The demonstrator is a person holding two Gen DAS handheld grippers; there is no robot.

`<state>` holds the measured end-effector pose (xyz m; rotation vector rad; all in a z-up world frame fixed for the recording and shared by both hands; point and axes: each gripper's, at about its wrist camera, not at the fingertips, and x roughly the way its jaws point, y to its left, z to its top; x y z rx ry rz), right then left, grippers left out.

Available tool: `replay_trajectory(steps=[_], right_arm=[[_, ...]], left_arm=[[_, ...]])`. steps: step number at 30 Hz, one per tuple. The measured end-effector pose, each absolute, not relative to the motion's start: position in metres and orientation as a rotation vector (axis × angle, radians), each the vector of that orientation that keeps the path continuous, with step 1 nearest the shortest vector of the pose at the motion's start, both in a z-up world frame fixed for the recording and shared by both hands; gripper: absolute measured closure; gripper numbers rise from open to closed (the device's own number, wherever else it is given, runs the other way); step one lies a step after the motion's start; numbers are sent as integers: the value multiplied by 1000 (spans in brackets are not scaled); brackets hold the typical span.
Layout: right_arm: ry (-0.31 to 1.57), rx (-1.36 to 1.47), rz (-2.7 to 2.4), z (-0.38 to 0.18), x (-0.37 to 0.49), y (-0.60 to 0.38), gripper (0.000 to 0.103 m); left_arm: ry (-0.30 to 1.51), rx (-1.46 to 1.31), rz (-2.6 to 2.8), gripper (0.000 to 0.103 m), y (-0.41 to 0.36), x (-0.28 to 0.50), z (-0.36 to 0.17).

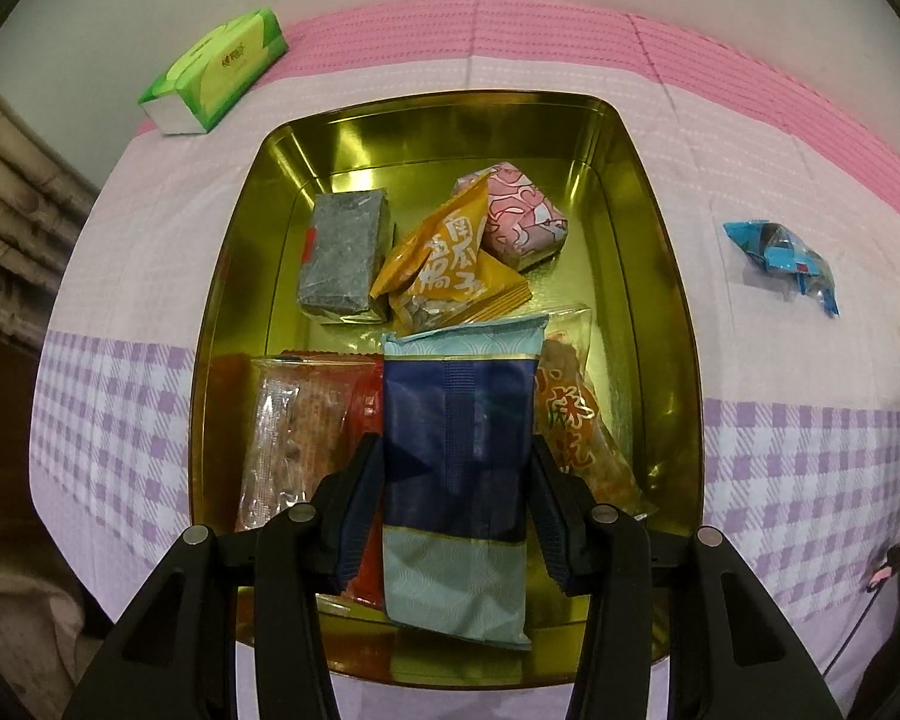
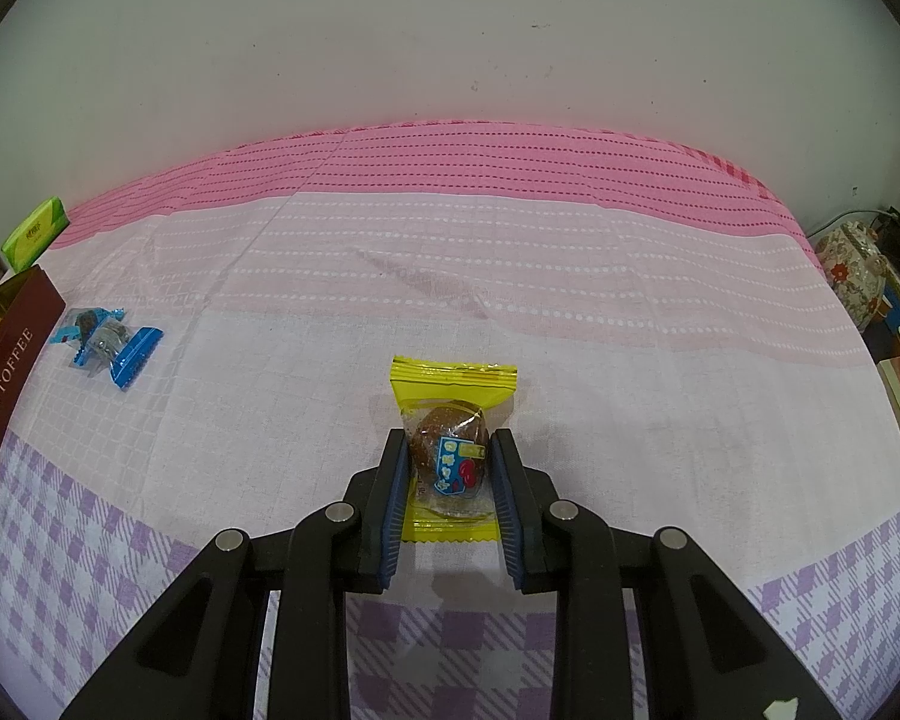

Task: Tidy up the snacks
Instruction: 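Lower the navy blue packet into the gold tray and open the left gripper, then carry the yellow candy packet into the gold tray and open the right gripper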

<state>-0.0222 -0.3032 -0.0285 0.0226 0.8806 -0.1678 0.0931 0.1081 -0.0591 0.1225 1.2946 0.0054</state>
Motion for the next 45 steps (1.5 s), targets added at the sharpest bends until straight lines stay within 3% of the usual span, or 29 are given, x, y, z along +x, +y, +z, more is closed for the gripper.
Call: replay_trajectory(steps=[19, 33, 45], right_arm=[[881, 26, -195, -27, -21, -300, 78], [891, 52, -235, -15, -16, -289, 81], [841, -12, 24, 32, 8, -177, 81]], left_arm=[[1168, 71, -69, 51, 112, 81, -32], [1023, 73, 84, 34, 158, 52, -8], [992, 52, 140, 33, 188, 45, -6]])
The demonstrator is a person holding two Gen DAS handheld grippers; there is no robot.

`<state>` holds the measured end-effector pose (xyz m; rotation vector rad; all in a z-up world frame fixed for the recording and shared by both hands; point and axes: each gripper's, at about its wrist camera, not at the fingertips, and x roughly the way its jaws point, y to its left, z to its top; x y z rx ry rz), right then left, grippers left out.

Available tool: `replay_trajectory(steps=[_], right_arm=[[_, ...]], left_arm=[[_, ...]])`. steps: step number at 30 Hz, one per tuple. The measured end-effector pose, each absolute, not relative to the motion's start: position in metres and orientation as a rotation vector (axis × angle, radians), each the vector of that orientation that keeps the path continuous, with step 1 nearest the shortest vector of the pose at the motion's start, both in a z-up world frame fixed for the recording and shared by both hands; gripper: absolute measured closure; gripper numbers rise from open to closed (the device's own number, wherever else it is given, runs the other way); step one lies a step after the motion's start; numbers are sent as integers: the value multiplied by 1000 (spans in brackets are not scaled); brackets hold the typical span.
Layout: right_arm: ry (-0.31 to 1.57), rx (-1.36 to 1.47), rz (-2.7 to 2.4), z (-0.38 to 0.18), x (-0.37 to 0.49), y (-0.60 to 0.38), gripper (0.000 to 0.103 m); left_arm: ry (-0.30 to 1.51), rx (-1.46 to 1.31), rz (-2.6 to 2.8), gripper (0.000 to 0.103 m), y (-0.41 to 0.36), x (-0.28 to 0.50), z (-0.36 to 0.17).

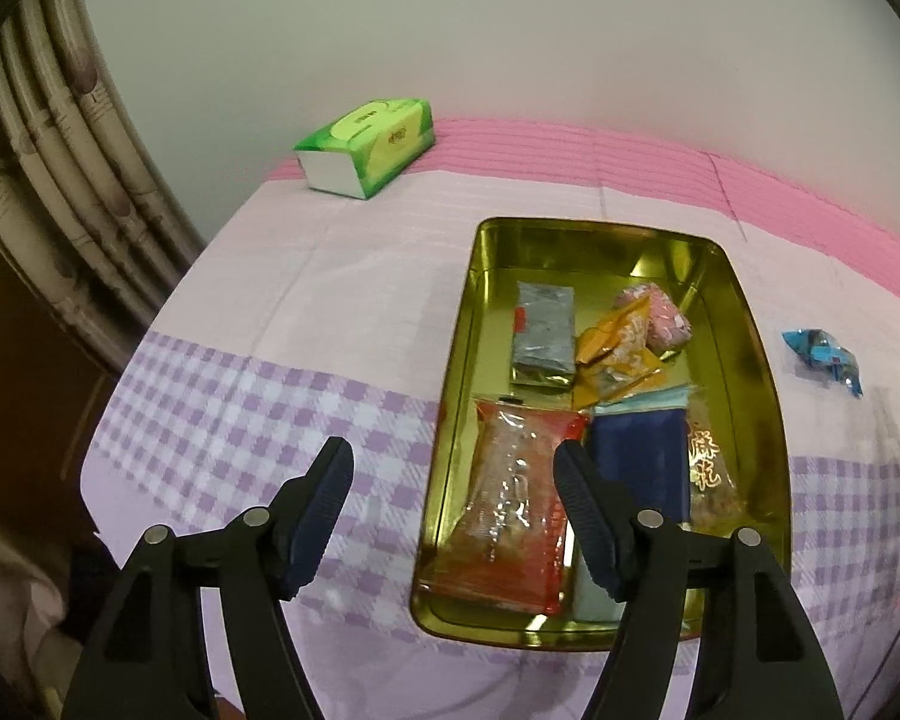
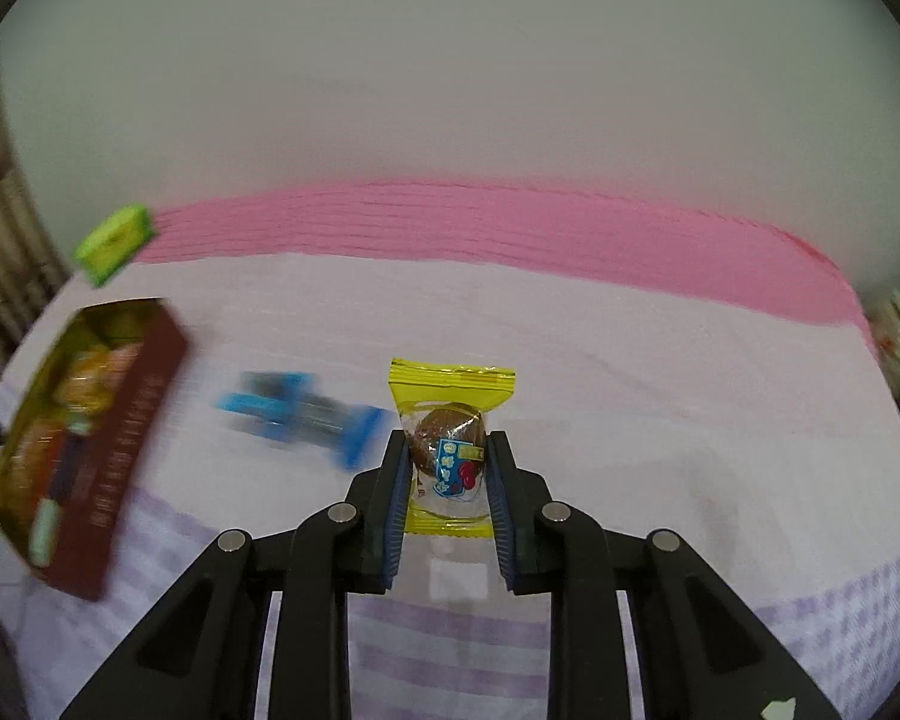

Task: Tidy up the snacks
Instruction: 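Carry the yellow candy packet into the gold tray and open the right gripper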

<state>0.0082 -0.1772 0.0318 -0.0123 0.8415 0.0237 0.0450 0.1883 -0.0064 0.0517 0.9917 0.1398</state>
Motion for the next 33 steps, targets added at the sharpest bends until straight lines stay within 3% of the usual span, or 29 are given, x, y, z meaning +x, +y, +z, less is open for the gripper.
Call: replay_trajectory(steps=[16, 33], right_arm=[[886, -148, 369, 28, 56, 2, 80], [966, -227, 357, -7, 82, 50, 80]], left_arm=[[983, -87, 301, 33, 243, 48, -4], [996, -149, 334, 33, 259, 48, -6]])
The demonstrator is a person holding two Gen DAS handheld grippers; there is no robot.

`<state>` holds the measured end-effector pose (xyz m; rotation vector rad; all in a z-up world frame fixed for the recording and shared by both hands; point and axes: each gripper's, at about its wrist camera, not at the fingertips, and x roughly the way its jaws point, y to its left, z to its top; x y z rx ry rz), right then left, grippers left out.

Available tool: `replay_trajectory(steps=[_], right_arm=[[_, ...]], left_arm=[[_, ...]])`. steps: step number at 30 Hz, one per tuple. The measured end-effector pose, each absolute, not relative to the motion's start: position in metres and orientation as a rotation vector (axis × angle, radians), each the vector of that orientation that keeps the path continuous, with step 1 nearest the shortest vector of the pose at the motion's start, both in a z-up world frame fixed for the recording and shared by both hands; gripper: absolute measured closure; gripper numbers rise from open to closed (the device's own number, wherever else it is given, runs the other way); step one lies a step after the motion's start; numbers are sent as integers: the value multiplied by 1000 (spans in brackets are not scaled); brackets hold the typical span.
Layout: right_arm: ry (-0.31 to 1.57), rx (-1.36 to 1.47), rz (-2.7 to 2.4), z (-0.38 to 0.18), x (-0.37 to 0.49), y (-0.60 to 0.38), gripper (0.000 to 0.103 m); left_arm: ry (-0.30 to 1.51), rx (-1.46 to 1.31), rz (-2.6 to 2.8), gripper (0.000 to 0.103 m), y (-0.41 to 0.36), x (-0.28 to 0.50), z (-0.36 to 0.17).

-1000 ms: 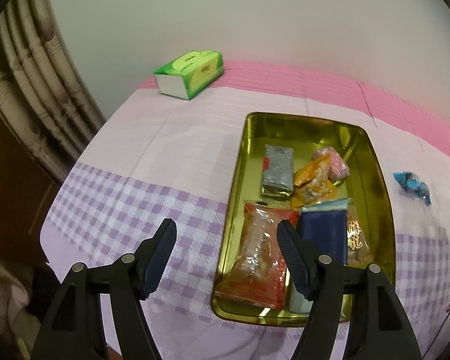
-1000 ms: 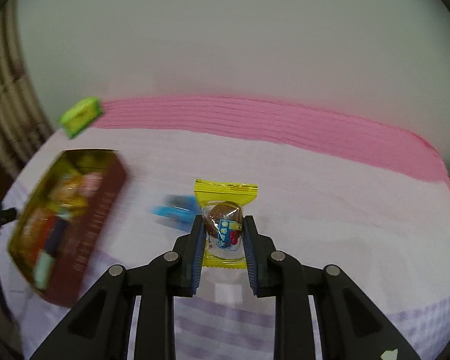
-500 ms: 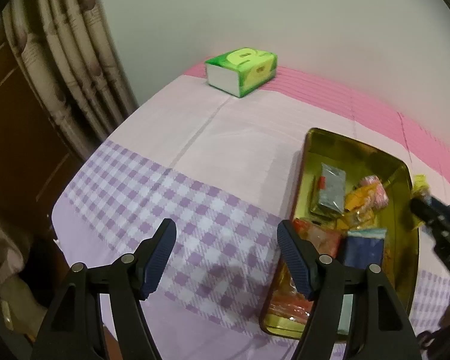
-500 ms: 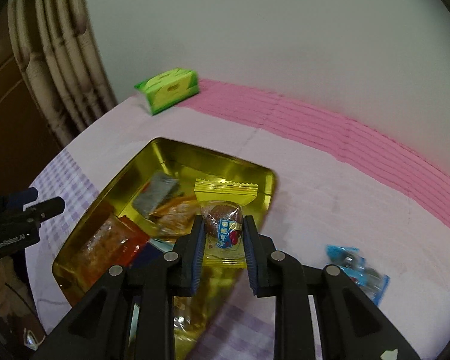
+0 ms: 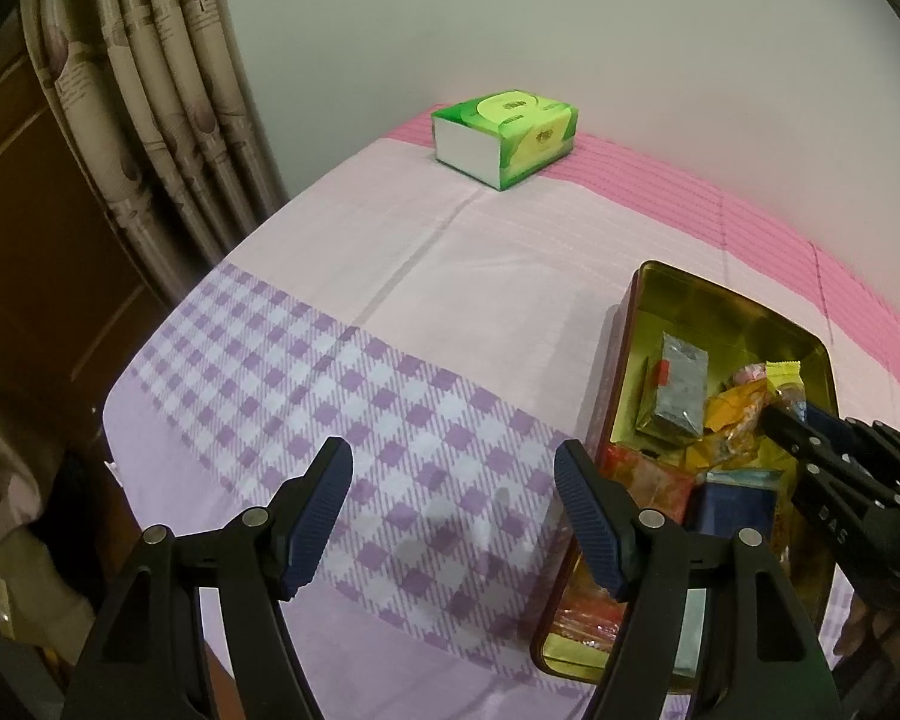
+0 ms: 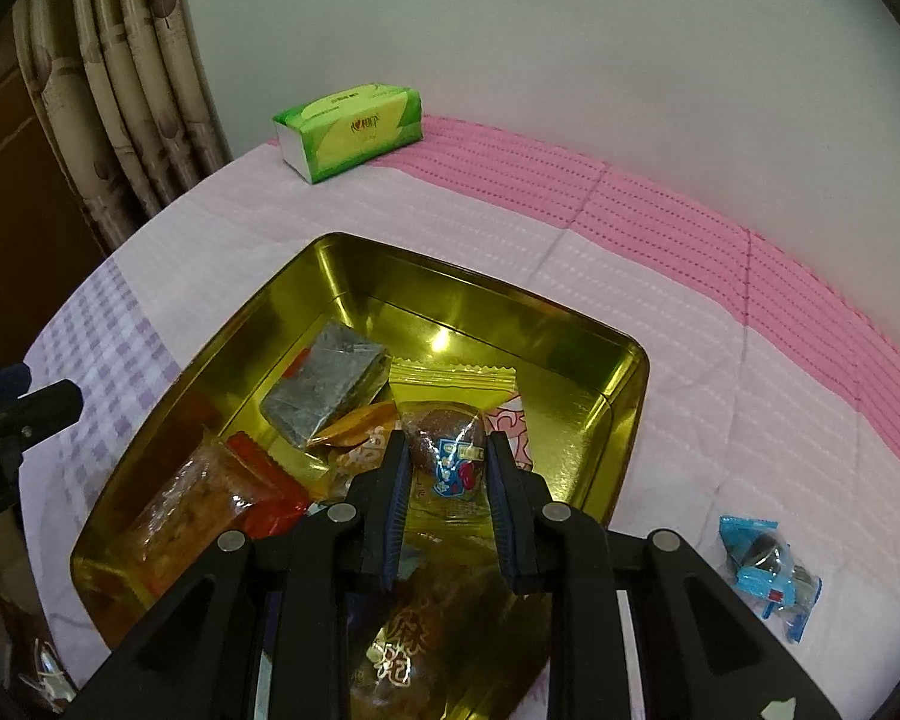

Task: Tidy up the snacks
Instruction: 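Carry the yellow candy packet into the gold tray and open the right gripper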

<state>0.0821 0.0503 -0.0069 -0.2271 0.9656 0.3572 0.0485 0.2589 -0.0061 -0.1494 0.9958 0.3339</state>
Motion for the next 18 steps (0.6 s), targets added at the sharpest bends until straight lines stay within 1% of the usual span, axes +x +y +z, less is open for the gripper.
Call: replay_trajectory(steps=[15, 17, 18], right_arm=[[969, -217, 340, -13, 85, 50, 78], [969, -213, 346, -12, 84, 50, 74], [967, -213, 344, -12, 84, 49, 68]], left_arm=[[1002, -121, 318, 33, 252, 51, -7], [1001, -120, 320, 33, 252, 51, -7], [1001, -120, 318, 33, 251, 51, -7]])
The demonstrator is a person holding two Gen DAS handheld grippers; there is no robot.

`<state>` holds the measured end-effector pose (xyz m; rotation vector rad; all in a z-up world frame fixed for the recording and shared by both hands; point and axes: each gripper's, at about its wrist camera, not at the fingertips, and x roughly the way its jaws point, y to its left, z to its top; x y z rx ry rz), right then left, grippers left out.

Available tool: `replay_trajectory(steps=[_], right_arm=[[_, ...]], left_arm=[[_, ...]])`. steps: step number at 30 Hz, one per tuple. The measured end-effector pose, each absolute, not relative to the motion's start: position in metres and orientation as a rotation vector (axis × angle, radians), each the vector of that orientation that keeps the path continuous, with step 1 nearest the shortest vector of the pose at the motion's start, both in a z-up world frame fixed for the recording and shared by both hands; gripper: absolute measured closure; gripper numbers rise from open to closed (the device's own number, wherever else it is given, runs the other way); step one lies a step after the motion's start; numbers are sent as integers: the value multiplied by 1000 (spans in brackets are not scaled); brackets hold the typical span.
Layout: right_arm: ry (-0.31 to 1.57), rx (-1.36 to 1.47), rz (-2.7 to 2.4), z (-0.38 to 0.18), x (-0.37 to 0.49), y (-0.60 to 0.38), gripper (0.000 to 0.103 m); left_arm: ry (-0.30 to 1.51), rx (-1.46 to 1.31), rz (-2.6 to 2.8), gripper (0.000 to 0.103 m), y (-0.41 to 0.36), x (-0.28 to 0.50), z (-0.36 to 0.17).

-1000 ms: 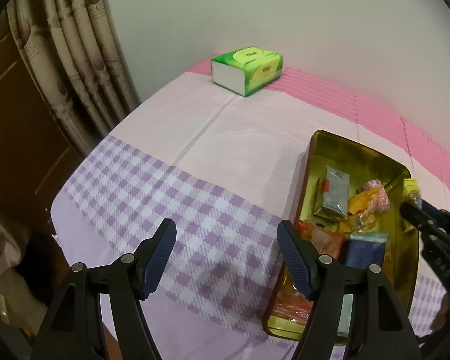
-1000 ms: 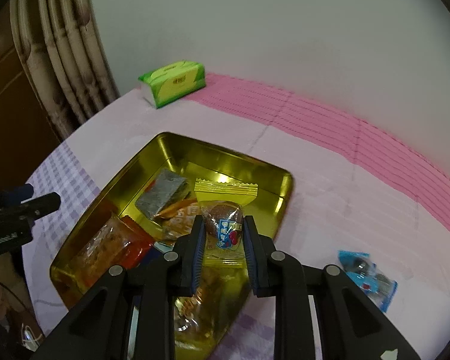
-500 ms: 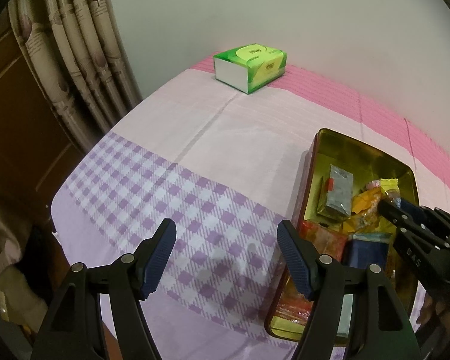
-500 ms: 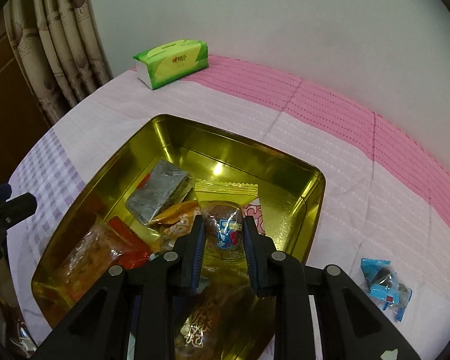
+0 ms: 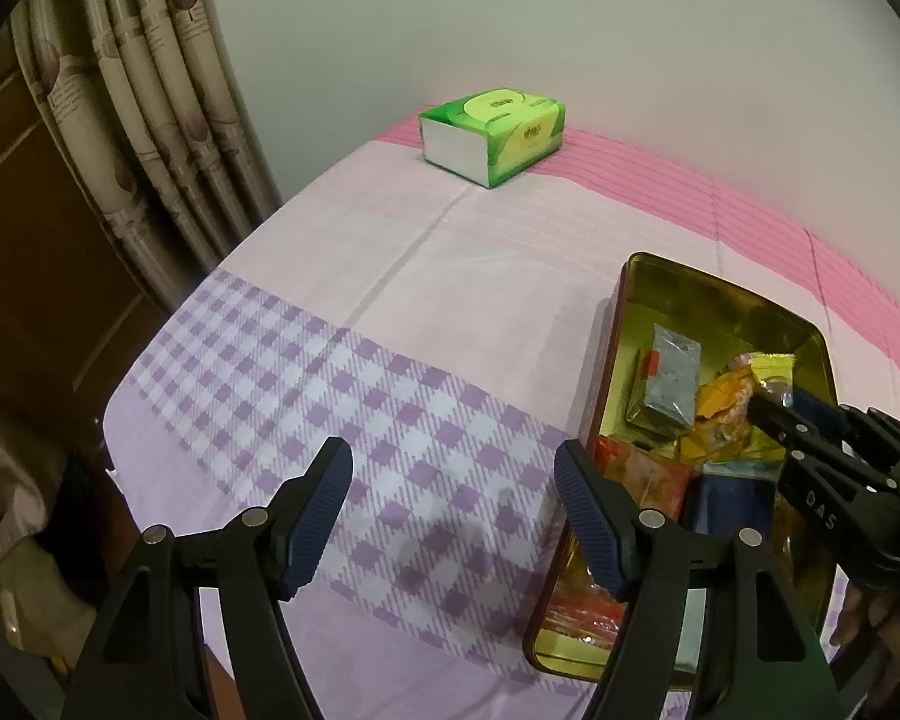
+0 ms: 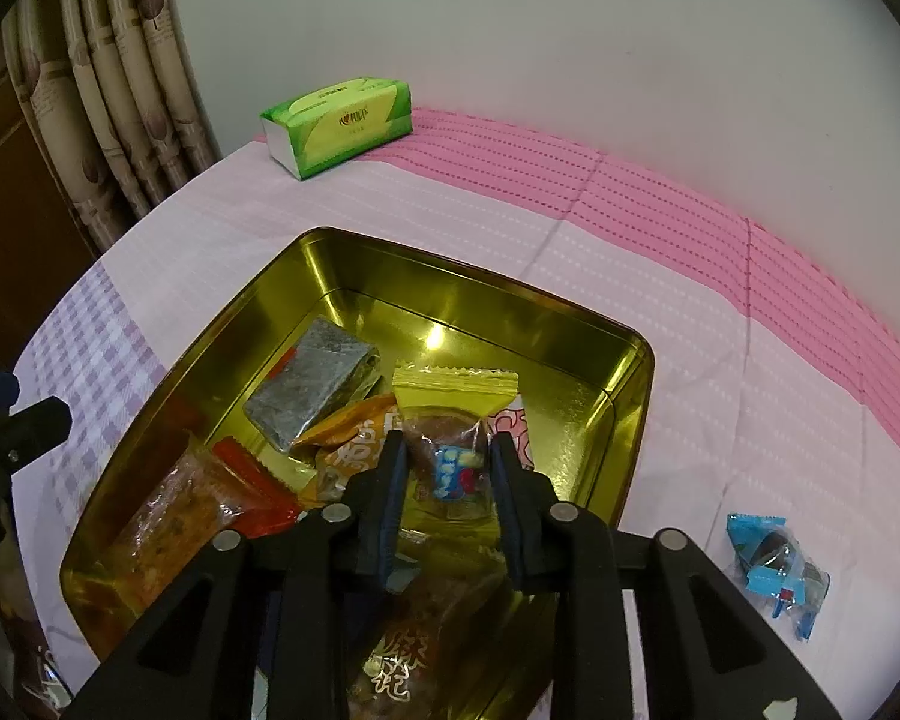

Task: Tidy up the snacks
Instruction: 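Carry the yellow candy packet into the gold tray and open the right gripper, then move the right gripper to the blue-ended wrapped candy and grasp it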

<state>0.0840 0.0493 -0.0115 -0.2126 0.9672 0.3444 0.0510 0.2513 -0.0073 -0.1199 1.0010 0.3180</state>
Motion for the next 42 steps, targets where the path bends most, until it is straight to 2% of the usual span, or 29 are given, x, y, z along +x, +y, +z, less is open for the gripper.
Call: replay_trajectory(steps=[1, 2, 7, 17, 24, 34, 42], right_arm=[[961, -212, 342, -10, 83, 49, 62], [957, -211, 343, -9, 82, 49, 60], [936, -212, 347, 0, 79, 50, 54], [897, -181, 377, 26, 61, 29, 51], [880, -166, 352, 38, 47, -19, 47], [950, -196, 210, 23, 50, -122, 46], [1007, -306, 302, -4, 60, -139, 46]], left_arm=[[1001, -119, 318, 33, 251, 51, -7], [1000, -117, 319, 33, 251, 51, -7], [998, -101, 307, 33, 246, 51, -6], [992, -72, 291, 33, 239, 50, -5], [998, -61, 279, 33, 235, 49, -5], [1004, -23, 262, 32, 224, 49, -7], [990, 1, 228, 30, 214, 48, -7]])
